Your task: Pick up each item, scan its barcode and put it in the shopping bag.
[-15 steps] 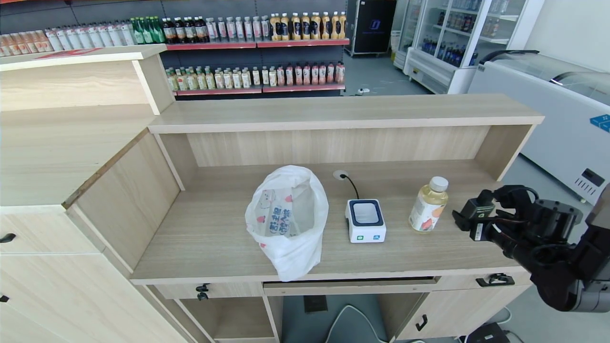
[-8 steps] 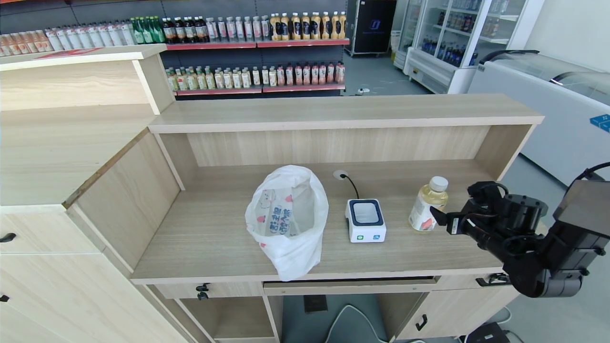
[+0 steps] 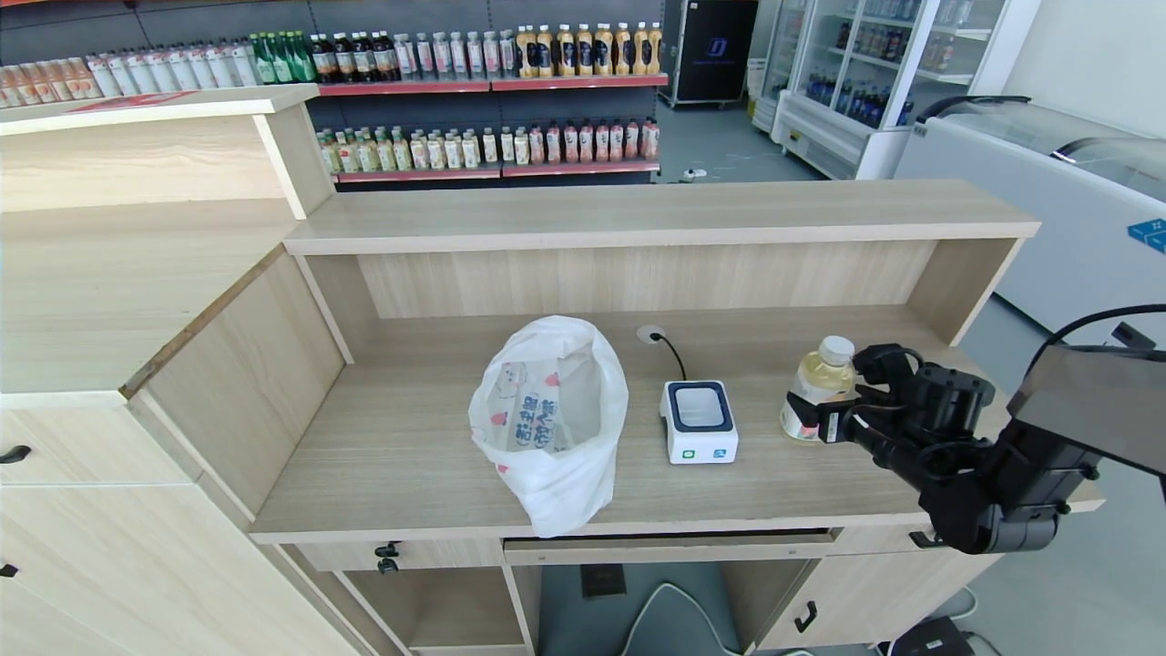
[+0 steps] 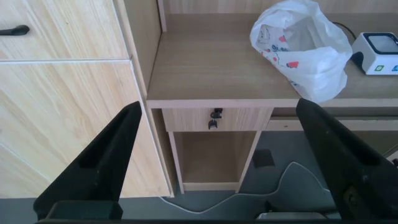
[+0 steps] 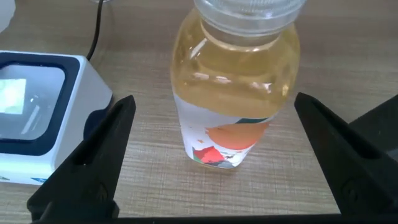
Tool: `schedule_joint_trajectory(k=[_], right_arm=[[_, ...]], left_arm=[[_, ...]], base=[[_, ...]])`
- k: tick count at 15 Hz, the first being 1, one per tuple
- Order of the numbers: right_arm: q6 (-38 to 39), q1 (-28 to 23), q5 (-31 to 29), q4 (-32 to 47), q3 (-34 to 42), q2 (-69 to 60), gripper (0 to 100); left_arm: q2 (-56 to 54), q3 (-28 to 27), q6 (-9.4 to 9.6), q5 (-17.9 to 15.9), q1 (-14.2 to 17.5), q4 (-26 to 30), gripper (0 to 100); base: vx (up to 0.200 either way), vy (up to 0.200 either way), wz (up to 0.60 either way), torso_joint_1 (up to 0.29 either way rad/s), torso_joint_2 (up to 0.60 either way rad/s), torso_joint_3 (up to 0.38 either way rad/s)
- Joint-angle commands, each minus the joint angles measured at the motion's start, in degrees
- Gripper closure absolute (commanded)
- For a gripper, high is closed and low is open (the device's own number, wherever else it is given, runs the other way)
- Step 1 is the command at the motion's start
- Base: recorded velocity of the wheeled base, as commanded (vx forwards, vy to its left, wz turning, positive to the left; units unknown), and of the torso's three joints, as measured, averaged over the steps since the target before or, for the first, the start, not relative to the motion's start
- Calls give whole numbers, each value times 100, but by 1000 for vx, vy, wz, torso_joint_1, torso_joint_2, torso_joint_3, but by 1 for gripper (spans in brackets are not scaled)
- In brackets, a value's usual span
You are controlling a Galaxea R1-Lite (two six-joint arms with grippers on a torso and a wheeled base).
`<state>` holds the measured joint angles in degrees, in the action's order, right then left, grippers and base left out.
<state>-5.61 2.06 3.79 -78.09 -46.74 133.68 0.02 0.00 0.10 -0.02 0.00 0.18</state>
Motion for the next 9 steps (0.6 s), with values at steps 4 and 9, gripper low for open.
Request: schedule_joint_trajectory(k=[4, 9], right_arm=[[69, 102, -54, 49, -600, 492, 0], [376, 233, -309, 365, -1329, 870, 0]], left_arm=[[-2, 0, -1, 2, 0, -1, 0], [-2, 0, -1, 2, 0, -1, 0]], base=[[0, 0, 0, 0, 0, 0], [0, 0, 0, 0, 0, 0]])
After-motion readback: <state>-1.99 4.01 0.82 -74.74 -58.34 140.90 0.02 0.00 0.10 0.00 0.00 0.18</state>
